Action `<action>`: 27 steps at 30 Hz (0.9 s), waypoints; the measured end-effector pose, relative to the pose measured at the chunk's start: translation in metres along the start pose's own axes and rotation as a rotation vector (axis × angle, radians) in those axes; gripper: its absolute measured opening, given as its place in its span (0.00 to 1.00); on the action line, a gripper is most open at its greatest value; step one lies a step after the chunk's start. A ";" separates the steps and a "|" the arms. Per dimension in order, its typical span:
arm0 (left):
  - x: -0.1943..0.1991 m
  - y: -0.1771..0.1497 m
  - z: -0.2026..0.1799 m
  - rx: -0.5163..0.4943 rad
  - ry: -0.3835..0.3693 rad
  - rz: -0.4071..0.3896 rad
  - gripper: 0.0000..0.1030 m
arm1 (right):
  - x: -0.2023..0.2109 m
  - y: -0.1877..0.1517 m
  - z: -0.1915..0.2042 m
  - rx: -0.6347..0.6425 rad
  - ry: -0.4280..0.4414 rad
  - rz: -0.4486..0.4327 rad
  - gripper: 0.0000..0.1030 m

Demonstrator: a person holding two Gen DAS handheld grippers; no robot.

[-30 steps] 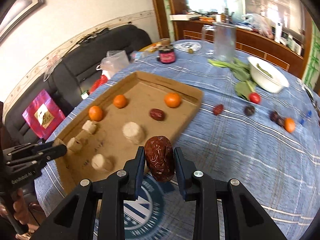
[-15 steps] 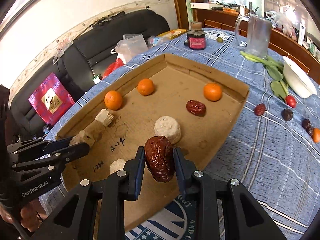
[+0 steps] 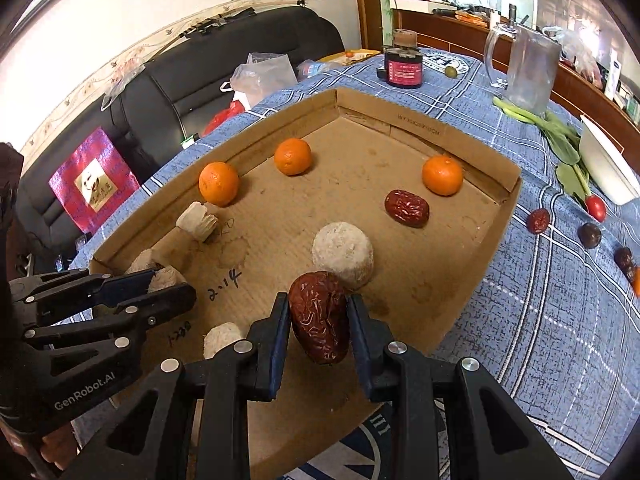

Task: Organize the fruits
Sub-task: 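Lower the red date and beige piece into the tray with both tools, then open both tools to release the date and beige piece in the tray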

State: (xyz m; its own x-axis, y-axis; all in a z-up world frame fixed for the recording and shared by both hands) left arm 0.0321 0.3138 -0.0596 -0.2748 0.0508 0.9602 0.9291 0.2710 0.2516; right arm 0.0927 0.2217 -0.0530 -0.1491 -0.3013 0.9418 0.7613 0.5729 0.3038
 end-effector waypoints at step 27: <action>0.024 -0.014 -0.001 -0.034 0.060 -0.046 0.52 | 0.032 -0.015 -0.012 0.005 -0.046 -0.043 0.50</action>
State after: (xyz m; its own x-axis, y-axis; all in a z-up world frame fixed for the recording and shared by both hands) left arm 0.0125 0.3101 -0.0402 -0.3025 -0.0192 0.9530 0.9241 0.2390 0.2981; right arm 0.0841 0.1947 -0.0286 -0.2107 -0.2901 0.9335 0.7505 0.5639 0.3446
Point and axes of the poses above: each gripper's, at about its wrist camera, not at the fingertips, and x roughly against the way its jaws point, z to its left, y to its top, the point moved 10 cm from there along -x, roughly the way its jaws point, and after that the axes turned 15 degrees about z, right-handed, at the moved point
